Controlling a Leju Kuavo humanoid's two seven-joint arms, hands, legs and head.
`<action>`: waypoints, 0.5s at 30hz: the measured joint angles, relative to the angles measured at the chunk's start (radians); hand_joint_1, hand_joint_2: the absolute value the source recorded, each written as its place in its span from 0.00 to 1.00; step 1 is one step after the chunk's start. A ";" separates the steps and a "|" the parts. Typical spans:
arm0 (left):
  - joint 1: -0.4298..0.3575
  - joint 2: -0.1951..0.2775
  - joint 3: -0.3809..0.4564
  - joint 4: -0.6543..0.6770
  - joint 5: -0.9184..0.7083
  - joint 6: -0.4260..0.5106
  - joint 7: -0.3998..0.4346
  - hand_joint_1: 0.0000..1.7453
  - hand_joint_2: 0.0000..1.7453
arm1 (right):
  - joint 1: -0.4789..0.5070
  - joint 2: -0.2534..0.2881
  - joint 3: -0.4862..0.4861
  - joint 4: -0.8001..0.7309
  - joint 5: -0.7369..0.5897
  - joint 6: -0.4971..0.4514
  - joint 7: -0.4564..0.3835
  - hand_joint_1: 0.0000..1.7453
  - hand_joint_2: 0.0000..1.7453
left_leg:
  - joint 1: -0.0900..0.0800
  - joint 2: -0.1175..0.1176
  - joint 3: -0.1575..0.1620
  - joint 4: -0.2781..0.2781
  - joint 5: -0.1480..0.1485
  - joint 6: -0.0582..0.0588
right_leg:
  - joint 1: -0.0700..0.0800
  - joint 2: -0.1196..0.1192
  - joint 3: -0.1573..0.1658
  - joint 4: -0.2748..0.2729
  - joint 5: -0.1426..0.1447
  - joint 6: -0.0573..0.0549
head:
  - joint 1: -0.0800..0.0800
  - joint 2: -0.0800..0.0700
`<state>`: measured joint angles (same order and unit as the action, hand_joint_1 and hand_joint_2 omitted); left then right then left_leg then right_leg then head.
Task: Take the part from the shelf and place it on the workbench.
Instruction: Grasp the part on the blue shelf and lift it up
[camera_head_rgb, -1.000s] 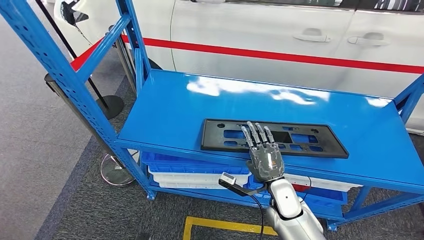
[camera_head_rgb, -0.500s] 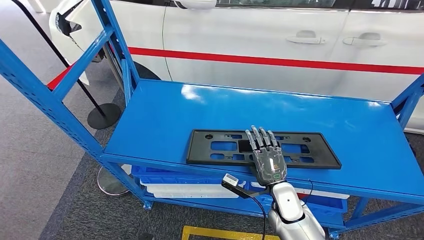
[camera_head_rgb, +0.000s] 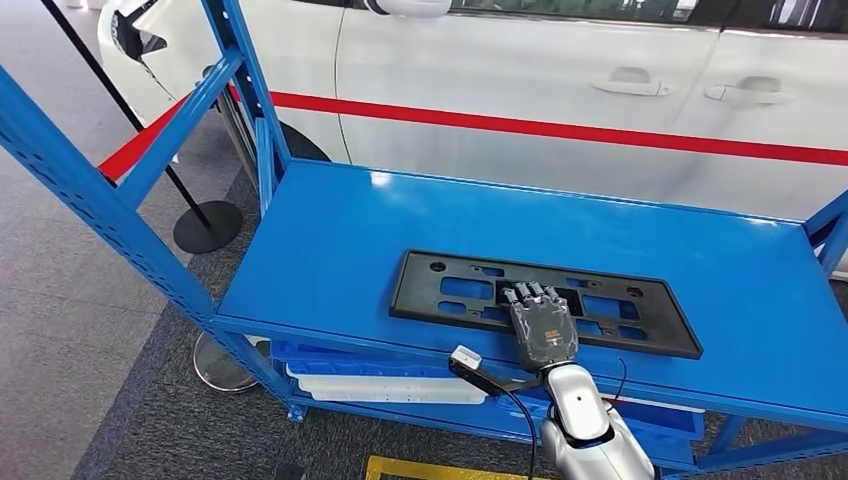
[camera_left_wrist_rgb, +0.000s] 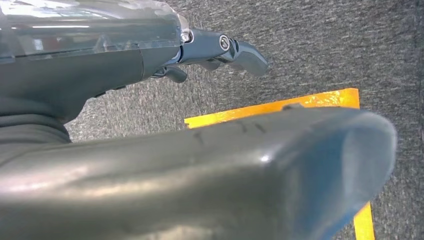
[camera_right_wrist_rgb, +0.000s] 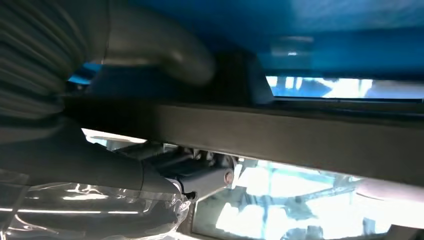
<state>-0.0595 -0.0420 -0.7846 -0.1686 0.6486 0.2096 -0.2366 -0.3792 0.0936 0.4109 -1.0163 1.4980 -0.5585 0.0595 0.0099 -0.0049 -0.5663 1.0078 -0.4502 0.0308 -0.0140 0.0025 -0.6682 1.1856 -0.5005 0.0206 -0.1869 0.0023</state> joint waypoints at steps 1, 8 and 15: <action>-0.001 0.000 0.000 0.000 0.000 0.002 0.000 0.00 0.00 | 0.000 0.000 -0.001 0.000 -0.005 0.003 0.000 1.00 1.00 | -0.002 -0.001 0.005 0.001 -0.004 -0.004 | 0.001 0.000 0.029 -0.068 0.034 -0.003 | 0.000 0.000; -0.004 -0.001 -0.001 0.000 0.001 0.007 -0.002 0.00 0.00 | -0.003 -0.002 -0.015 -0.007 -0.048 -0.003 0.001 1.00 1.00 | -0.003 -0.001 -0.006 0.045 -0.046 -0.039 | 0.003 -0.001 0.078 -0.177 0.060 -0.037 | 0.000 0.000; -0.001 -0.001 -0.003 0.000 0.001 0.007 -0.003 0.00 0.00 | 0.022 -0.005 -0.037 -0.061 -0.167 -0.037 -0.052 1.00 1.00 | 0.002 0.000 -0.087 0.197 -0.071 -0.047 | 0.009 0.000 0.090 -0.176 0.051 -0.046 | 0.000 0.000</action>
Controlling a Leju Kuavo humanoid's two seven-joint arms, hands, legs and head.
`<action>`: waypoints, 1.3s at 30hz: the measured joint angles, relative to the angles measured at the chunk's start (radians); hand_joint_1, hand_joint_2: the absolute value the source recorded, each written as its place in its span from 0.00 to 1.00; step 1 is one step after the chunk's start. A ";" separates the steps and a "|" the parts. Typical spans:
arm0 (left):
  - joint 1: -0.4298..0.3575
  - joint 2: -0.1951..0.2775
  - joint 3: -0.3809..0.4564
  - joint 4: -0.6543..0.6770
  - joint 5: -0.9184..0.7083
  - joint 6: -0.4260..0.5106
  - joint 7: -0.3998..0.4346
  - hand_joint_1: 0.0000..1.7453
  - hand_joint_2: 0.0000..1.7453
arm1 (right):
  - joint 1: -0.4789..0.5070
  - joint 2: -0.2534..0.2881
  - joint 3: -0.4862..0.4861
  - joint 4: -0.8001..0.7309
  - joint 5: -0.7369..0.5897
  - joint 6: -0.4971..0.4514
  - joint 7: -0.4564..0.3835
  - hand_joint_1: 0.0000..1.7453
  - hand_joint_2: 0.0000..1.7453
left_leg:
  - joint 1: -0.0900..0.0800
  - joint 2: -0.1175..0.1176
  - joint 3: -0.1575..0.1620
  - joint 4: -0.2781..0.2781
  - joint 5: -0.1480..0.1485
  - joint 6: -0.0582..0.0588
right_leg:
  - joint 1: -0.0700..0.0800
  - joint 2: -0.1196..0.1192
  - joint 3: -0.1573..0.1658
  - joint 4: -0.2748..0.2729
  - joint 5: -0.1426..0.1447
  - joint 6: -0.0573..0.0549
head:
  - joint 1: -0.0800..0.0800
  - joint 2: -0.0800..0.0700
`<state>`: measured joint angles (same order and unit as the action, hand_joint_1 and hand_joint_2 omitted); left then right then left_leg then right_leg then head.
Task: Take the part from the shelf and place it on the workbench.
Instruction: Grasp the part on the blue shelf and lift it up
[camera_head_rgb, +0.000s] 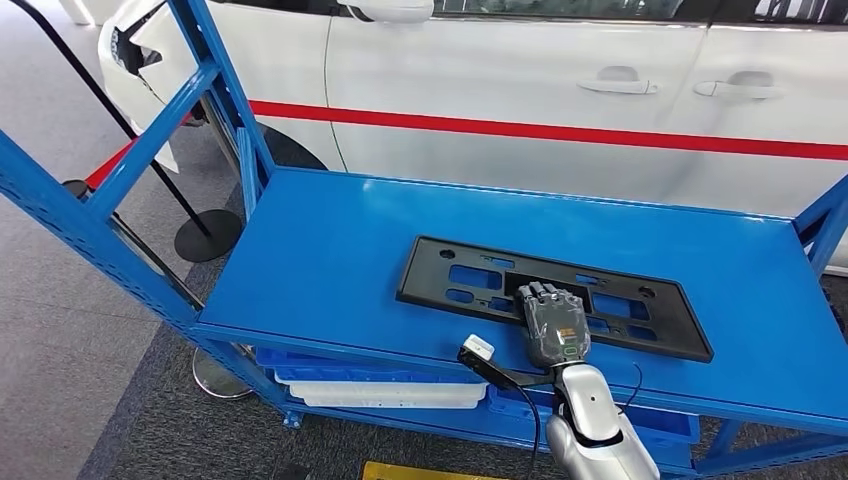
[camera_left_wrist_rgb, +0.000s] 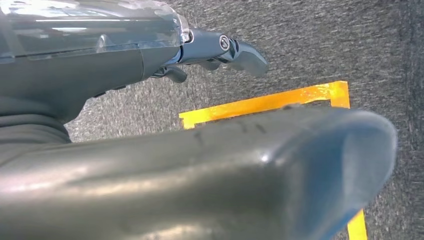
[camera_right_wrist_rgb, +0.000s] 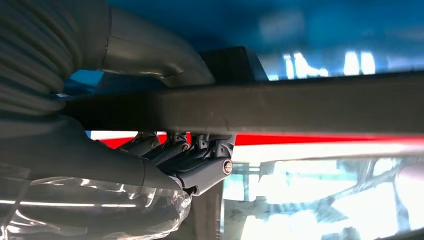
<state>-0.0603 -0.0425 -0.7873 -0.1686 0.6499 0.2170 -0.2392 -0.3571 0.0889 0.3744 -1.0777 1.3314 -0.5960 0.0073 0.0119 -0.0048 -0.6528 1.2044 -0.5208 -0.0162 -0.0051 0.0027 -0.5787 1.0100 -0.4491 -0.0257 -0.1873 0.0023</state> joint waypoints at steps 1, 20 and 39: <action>0.000 0.000 -0.001 0.000 0.000 0.001 0.000 0.00 0.00 | 0.004 -0.001 -0.007 -0.020 -0.033 -0.004 -0.015 1.00 1.00 | 0.000 0.000 0.032 -0.070 0.033 0.003 | 0.001 0.001 0.002 0.002 -0.003 0.003 | 0.000 0.000; 0.005 0.000 -0.023 0.001 0.013 0.022 -0.020 0.00 1.00 | 0.216 -0.040 -0.147 -0.696 -1.060 0.112 -0.450 1.00 1.00 | -0.007 -0.003 0.087 -0.184 0.055 0.028 | -0.001 0.002 -0.016 0.015 -0.006 0.036 | 0.000 0.000; 0.008 0.002 -0.014 0.004 0.075 0.024 -0.025 0.00 1.00 | 0.552 -0.106 -0.250 -1.035 -1.540 0.238 -0.670 1.00 1.00 | -0.003 0.002 0.079 -0.193 0.077 0.050 | -0.001 -0.001 -0.014 0.056 -0.059 0.040 | 0.000 0.000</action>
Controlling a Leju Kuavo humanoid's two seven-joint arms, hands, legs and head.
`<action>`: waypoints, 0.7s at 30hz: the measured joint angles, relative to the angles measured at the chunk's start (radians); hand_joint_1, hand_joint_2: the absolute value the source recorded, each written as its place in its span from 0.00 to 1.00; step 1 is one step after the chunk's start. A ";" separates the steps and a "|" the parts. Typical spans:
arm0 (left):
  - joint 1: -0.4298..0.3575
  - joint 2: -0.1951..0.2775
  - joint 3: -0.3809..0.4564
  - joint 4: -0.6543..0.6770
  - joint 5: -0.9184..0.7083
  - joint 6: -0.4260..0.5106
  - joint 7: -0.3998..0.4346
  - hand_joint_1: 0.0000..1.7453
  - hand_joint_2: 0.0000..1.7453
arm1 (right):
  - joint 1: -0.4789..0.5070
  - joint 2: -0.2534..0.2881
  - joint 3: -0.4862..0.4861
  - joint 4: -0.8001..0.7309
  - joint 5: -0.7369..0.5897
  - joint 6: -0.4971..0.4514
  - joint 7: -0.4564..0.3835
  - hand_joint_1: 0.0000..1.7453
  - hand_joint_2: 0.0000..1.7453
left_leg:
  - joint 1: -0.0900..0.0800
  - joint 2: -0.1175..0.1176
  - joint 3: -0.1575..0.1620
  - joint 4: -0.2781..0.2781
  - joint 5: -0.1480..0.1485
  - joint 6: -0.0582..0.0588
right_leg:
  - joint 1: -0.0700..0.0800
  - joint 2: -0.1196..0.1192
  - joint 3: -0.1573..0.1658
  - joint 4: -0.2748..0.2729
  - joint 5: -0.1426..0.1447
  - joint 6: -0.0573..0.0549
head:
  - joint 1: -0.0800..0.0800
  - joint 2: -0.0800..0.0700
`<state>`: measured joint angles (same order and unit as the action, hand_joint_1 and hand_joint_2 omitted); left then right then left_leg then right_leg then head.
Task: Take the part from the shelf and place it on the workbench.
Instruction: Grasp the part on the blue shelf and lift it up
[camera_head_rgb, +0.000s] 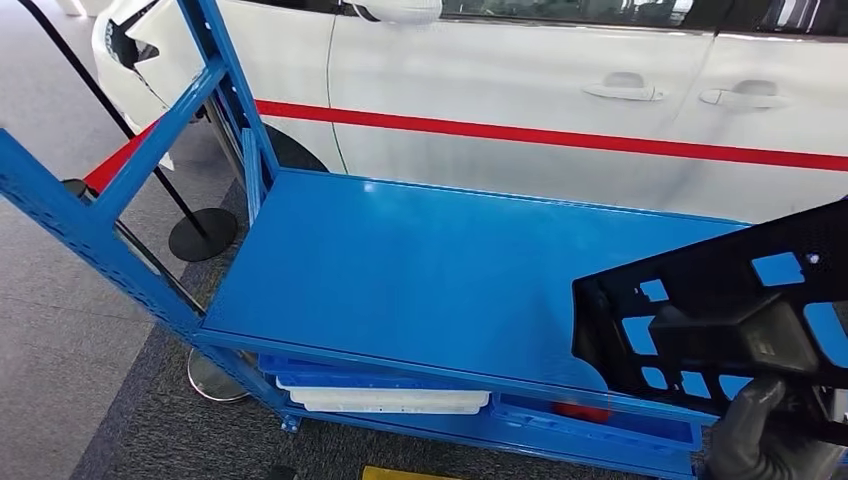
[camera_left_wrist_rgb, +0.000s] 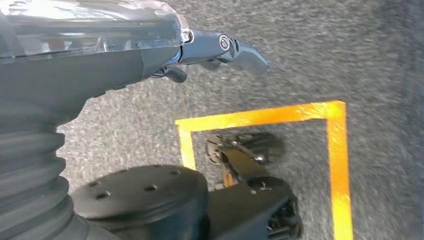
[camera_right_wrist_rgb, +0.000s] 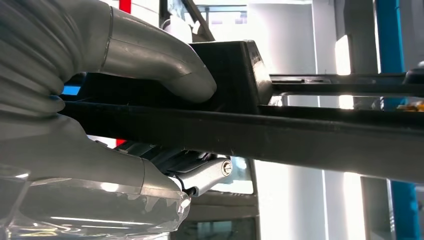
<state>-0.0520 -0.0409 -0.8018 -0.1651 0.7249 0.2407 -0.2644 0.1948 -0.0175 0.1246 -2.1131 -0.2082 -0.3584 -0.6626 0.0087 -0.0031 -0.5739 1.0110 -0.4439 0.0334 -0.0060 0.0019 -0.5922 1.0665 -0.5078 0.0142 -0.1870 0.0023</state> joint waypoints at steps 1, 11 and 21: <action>-0.001 -0.001 0.000 0.000 0.000 0.000 0.001 0.00 1.00 | 0.005 -0.003 -0.003 -0.003 -0.001 0.001 -0.002 1.00 1.00 | 0.002 0.002 -0.004 -0.004 0.007 0.004 | -0.001 0.000 -0.017 0.047 -0.039 0.004 | 0.000 0.000; -0.005 -0.004 0.002 0.000 0.001 0.002 0.006 0.00 1.00 | 0.027 -0.013 -0.012 -0.015 -0.008 0.011 -0.007 1.00 1.00 | 0.000 -0.001 -0.070 0.013 0.062 -0.027 | -0.013 0.006 0.124 -0.063 -0.037 0.010 | 0.000 0.000; -0.002 -0.004 0.032 0.001 0.067 0.033 0.025 0.00 1.00 | 0.153 0.005 -0.113 -0.023 -0.123 0.321 -0.031 1.00 1.00 | 0.002 -0.002 -0.104 0.289 -0.126 -0.046 | 0.001 0.007 0.016 -0.061 0.053 -0.036 | 0.000 0.000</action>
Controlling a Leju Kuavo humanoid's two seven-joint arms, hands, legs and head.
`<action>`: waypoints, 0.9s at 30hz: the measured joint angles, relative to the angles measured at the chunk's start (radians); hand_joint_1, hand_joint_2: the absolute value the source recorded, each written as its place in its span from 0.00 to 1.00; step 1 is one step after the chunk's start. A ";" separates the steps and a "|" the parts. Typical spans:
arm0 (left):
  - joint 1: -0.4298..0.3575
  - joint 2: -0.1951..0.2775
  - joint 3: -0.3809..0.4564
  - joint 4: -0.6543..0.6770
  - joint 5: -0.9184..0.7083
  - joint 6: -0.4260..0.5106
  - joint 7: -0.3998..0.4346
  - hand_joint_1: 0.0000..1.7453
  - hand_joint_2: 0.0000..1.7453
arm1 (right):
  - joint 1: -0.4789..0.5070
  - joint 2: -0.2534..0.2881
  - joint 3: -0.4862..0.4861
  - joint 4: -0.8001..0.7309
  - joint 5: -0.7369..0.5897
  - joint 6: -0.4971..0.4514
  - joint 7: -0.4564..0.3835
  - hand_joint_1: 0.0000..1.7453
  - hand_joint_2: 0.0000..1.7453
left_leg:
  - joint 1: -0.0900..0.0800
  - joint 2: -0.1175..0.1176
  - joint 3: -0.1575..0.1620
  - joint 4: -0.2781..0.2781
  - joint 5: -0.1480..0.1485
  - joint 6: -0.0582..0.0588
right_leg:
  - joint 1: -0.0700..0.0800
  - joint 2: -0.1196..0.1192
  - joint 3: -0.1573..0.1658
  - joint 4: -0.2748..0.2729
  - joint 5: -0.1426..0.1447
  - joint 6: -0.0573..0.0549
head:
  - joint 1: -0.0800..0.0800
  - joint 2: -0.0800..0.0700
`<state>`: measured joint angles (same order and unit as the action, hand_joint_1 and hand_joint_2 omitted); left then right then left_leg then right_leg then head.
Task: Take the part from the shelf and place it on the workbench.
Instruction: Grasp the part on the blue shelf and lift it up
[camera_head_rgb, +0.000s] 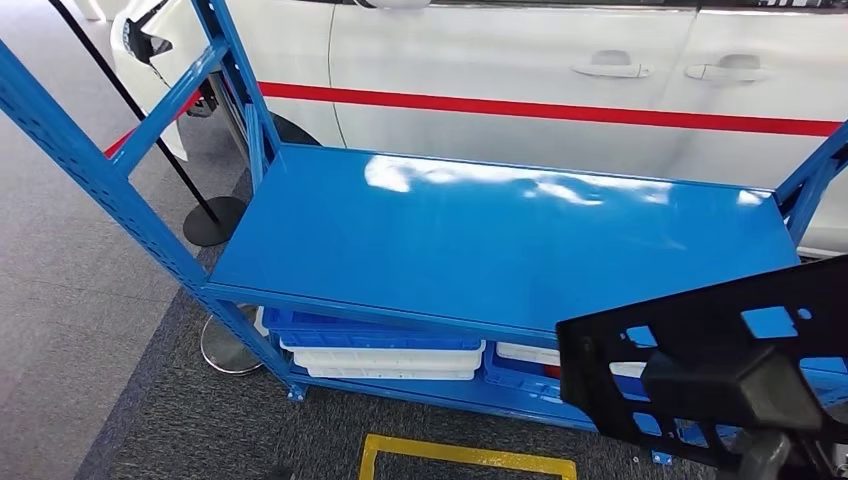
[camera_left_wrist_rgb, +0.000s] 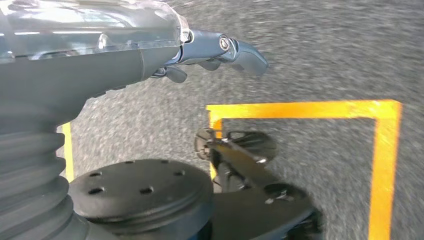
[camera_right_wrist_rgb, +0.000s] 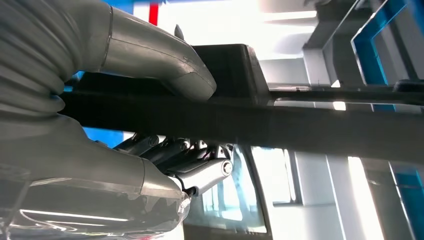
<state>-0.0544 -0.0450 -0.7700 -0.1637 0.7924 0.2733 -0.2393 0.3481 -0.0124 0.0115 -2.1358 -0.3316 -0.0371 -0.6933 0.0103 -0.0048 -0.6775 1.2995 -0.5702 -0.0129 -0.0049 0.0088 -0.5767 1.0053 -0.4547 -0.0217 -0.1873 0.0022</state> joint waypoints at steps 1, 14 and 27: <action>0.000 0.000 0.004 0.000 0.007 0.004 0.003 0.00 1.00 | 0.008 0.008 -0.013 0.001 -0.014 0.024 0.000 1.00 1.00 | -0.003 -0.003 0.042 -0.040 0.029 0.009 | 0.004 0.008 -0.013 0.002 0.009 0.000 | 0.000 0.000; 0.006 -0.012 0.051 0.000 0.053 0.082 0.029 0.00 1.00 | 0.015 0.067 -0.073 0.072 -0.105 0.146 0.051 1.00 1.00 | -0.008 0.046 0.161 -0.330 0.103 0.056 | -0.017 0.000 -0.127 0.264 -0.117 0.060 | 0.001 0.000; 0.004 -0.036 0.072 0.000 0.072 0.178 0.101 0.00 1.00 | -0.036 0.084 -0.026 0.150 -0.101 0.096 0.082 1.00 1.00 | 0.002 0.033 0.040 -0.114 -0.024 -0.007 | -0.011 -0.017 -0.001 0.019 -0.010 0.001 | -0.002 0.000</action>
<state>-0.0503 -0.0810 -0.6985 -0.1637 0.8643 0.4517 -0.1386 0.3119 0.0717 -0.0144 -1.9860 -0.4321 0.0586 -0.6109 0.0123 0.0286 -0.6377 1.1857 -0.5946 -0.0202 -0.0158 -0.0079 -0.5777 1.0248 -0.4652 -0.0206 -0.1892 0.0022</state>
